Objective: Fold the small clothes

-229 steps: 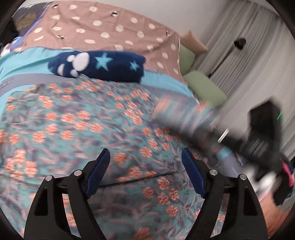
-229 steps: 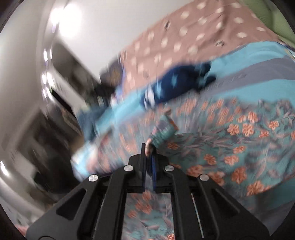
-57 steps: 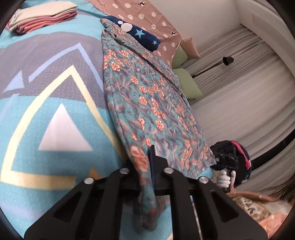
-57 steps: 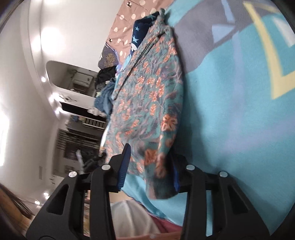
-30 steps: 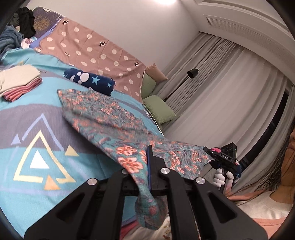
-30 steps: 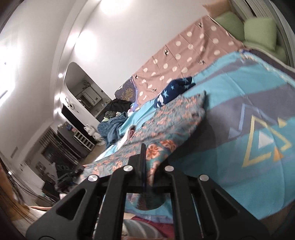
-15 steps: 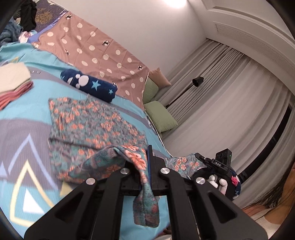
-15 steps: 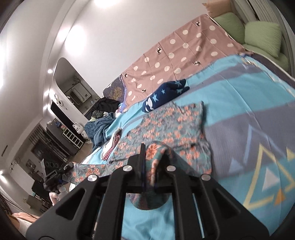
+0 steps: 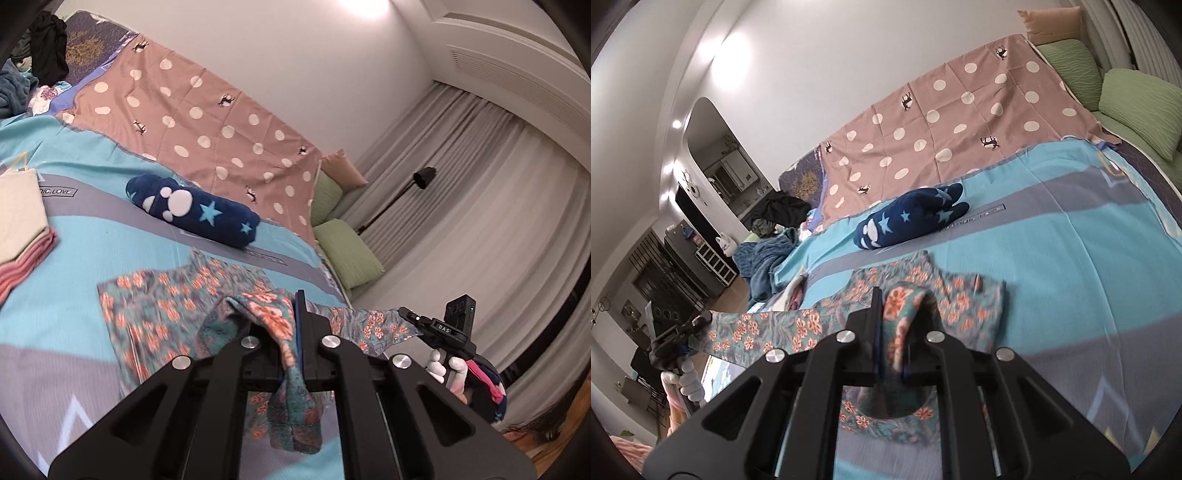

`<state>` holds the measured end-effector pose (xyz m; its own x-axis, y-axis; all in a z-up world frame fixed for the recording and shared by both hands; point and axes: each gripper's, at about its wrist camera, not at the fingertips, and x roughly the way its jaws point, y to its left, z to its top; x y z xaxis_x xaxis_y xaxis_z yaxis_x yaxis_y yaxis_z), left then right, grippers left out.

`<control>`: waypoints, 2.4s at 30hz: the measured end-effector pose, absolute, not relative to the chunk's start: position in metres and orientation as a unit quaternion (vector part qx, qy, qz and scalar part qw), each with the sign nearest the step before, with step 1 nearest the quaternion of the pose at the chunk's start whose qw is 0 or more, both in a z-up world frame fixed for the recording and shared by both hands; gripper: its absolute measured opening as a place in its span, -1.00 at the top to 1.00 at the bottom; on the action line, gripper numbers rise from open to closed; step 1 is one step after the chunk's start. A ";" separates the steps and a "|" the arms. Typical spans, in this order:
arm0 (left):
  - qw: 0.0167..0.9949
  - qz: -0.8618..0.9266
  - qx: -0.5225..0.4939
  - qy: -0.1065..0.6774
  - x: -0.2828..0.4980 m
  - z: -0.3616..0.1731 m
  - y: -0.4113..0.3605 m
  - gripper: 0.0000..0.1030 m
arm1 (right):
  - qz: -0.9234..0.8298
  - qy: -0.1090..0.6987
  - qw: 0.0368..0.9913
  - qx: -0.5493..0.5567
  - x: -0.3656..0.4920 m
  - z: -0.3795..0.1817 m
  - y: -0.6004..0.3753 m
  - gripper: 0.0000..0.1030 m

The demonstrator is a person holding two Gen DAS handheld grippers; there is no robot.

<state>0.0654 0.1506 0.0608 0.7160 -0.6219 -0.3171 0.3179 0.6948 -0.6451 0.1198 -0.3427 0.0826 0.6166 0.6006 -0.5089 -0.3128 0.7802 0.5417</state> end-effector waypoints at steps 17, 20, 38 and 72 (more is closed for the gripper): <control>0.848 -0.162 -0.323 0.387 0.195 -0.053 0.185 0.59 | 0.131 0.450 0.881 0.069 0.231 -0.034 -0.302 0.22; 0.868 -0.154 -0.274 0.384 0.177 -0.040 0.179 0.39 | 0.139 0.434 0.890 0.004 0.212 -0.029 -0.303 0.06; 0.904 -0.020 0.106 0.414 0.230 -0.050 0.112 -0.19 | 0.157 0.425 0.873 -0.180 0.253 -0.061 -0.243 -0.31; 0.896 -0.050 -0.098 0.430 0.301 -0.067 0.159 0.94 | 0.190 0.498 0.838 0.116 0.331 -0.078 -0.307 0.59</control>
<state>0.3014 0.1588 -0.0671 0.6252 -0.1741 -0.7608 0.0049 0.9756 -0.2193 0.3312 -0.3072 -0.0785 0.4315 0.4336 -0.7911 -0.2018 0.9011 0.3838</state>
